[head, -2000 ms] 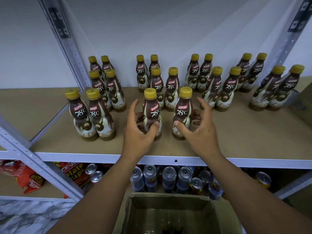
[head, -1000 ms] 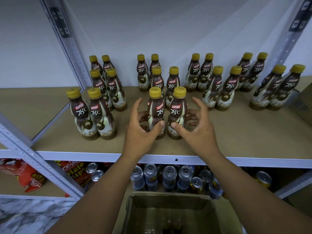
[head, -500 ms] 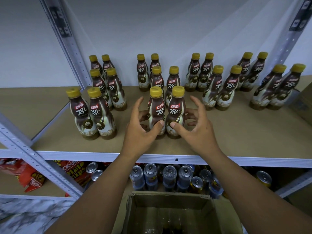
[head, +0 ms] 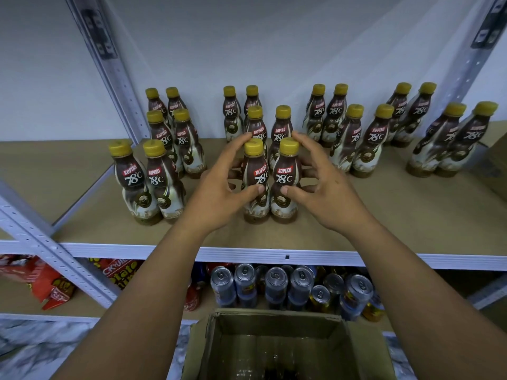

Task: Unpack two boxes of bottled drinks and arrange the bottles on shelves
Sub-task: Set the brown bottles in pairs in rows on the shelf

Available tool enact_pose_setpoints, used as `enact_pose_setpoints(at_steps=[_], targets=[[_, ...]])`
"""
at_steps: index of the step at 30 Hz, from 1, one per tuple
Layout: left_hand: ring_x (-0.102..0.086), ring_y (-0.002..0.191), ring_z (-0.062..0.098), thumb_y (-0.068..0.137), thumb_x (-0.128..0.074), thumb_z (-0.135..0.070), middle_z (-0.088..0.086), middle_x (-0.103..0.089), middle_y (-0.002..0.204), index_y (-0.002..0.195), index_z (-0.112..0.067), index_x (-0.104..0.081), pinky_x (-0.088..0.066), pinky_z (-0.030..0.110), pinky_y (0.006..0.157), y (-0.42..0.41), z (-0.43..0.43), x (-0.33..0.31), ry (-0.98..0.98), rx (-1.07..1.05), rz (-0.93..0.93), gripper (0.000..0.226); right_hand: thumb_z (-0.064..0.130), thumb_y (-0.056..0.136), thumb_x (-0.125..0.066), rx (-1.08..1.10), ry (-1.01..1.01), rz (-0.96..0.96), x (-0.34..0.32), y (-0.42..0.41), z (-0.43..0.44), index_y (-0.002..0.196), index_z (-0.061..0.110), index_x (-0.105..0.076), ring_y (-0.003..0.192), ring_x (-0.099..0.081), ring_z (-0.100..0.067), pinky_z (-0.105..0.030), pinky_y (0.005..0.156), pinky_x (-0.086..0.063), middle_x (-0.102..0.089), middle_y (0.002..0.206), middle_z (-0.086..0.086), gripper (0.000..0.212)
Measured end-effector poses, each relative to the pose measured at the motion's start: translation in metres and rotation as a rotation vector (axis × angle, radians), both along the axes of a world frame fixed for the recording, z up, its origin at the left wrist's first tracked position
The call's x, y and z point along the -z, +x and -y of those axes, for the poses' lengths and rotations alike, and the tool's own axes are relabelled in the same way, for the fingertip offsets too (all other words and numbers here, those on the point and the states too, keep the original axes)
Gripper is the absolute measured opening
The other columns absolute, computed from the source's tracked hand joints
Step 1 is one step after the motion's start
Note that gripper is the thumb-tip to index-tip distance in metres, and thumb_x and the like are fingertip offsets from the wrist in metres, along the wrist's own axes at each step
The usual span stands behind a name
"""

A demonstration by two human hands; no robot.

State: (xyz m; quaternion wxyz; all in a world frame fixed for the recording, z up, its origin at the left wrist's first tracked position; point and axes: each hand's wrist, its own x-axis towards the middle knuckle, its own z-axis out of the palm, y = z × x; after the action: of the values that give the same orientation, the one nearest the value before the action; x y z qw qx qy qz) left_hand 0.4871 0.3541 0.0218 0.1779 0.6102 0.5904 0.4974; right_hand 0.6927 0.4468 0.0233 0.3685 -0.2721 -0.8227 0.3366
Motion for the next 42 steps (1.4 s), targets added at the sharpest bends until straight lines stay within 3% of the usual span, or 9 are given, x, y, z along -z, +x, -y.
enact_pose_setpoints(at_steps=[5, 9, 14, 22, 42], targets=[[-0.050, 0.137, 0.004, 0.091, -0.077, -0.012, -0.013, -0.048, 0.153, 0.156, -0.043, -0.029, -0.051, 0.047, 0.108, 0.001, 0.001, 0.000, -0.012, 0.027, 0.012, 0.087, 0.012, 0.088, -0.079, -0.007, -0.028, 0.004, -0.001, 0.000, 0.002, 0.146, 0.063, -0.025, 0.116, -0.057, 0.012, -0.030, 0.095, -0.058, -0.053, 0.130, 0.030, 0.094], [-0.051, 0.135, 0.001, 0.092, -0.075, -0.009, -0.012, -0.048, 0.153, 0.157, -0.040, -0.028, -0.052, 0.042, 0.108, 0.003, 0.003, -0.002, -0.017, 0.042, 0.016, 0.086, 0.012, 0.088, -0.079, -0.005, -0.043, 0.020, -0.002, 0.000, 0.003, 0.148, 0.063, -0.023, 0.123, -0.058, 0.002, -0.038, 0.098, -0.058, -0.054, 0.139, 0.018, 0.096], [-0.051, 0.136, 0.003, 0.092, -0.075, -0.011, -0.011, -0.049, 0.152, 0.156, -0.043, -0.028, -0.049, 0.043, 0.111, 0.003, 0.003, -0.003, -0.033, 0.041, 0.005, 0.087, 0.011, 0.088, -0.078, -0.008, -0.056, 0.035, -0.004, 0.001, 0.005, 0.150, 0.058, -0.023, 0.122, -0.055, 0.010, -0.036, 0.099, -0.057, -0.052, 0.132, 0.028, 0.096], [-0.046, 0.141, 0.006, 0.092, -0.076, -0.015, -0.013, -0.049, 0.152, 0.156, -0.047, -0.025, -0.046, 0.047, 0.113, 0.005, 0.006, -0.004, -0.061, 0.040, -0.002, 0.088, 0.014, 0.089, -0.077, -0.006, -0.044, 0.045, -0.004, 0.005, 0.008, 0.150, 0.060, -0.020, 0.127, -0.055, 0.001, -0.041, 0.102, -0.055, -0.053, 0.145, 0.014, 0.095], [-0.046, 0.140, 0.005, 0.091, -0.076, -0.015, -0.015, -0.049, 0.152, 0.156, -0.048, -0.025, -0.049, 0.051, 0.109, 0.008, 0.008, -0.003, -0.046, 0.022, -0.012, 0.089, 0.016, 0.090, -0.076, 0.007, -0.012, 0.067, -0.001, 0.007, 0.010, 0.153, 0.056, -0.015, 0.129, -0.052, -0.001, -0.041, 0.102, -0.055, -0.046, 0.142, 0.022, 0.096]])
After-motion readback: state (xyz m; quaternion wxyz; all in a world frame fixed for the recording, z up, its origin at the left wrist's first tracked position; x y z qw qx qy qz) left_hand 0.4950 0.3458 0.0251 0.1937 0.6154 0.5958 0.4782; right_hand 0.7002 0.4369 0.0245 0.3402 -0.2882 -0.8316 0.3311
